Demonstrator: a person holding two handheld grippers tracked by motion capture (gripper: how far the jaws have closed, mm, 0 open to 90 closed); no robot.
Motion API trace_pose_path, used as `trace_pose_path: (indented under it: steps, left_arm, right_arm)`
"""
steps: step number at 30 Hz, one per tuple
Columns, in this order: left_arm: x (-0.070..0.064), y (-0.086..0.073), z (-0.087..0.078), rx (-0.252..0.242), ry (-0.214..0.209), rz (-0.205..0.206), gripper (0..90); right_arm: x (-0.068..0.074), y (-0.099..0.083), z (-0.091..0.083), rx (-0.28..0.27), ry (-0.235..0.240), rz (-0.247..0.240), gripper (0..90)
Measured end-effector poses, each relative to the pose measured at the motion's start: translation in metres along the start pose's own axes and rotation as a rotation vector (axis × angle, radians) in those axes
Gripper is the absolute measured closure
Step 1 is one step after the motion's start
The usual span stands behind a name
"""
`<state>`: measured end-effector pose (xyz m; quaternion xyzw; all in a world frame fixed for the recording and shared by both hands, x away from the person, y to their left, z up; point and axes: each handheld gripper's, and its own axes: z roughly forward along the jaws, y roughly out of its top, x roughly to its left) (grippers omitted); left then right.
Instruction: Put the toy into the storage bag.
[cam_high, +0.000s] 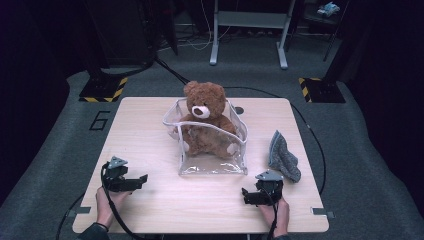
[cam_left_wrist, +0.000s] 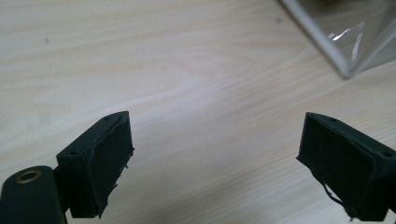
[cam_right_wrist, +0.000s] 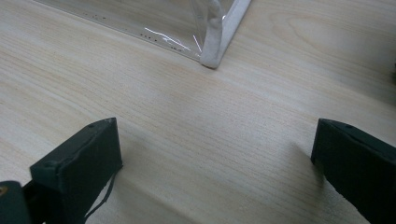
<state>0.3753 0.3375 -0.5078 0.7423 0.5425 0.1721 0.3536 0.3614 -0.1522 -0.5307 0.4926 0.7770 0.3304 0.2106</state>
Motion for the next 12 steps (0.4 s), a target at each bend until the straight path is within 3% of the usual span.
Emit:
trace_pose_path:
  steps: [3,5,11,12]
  left_arm:
    - [0.004,-0.011,0.007,0.012,0.01,-0.011,7.8]
    - [0.003,-0.016,0.009,-0.016,0.021,-0.009,7.4]
    - [-0.004,-0.023,0.011,-0.02,0.085,0.094,6.2]
    - [-0.004,-0.023,0.011,-0.019,0.084,0.093,5.9]
  right_arm:
    - [0.0,0.0,0.0,0.0,-0.003,0.006,0.9]
    - [0.0,0.0,0.0,0.001,-0.003,0.009,0.8]
    - [0.0,0.0,0.0,0.0,-0.005,0.012,0.7]
    - [-0.001,0.0,0.0,0.0,-0.006,0.011,0.6]
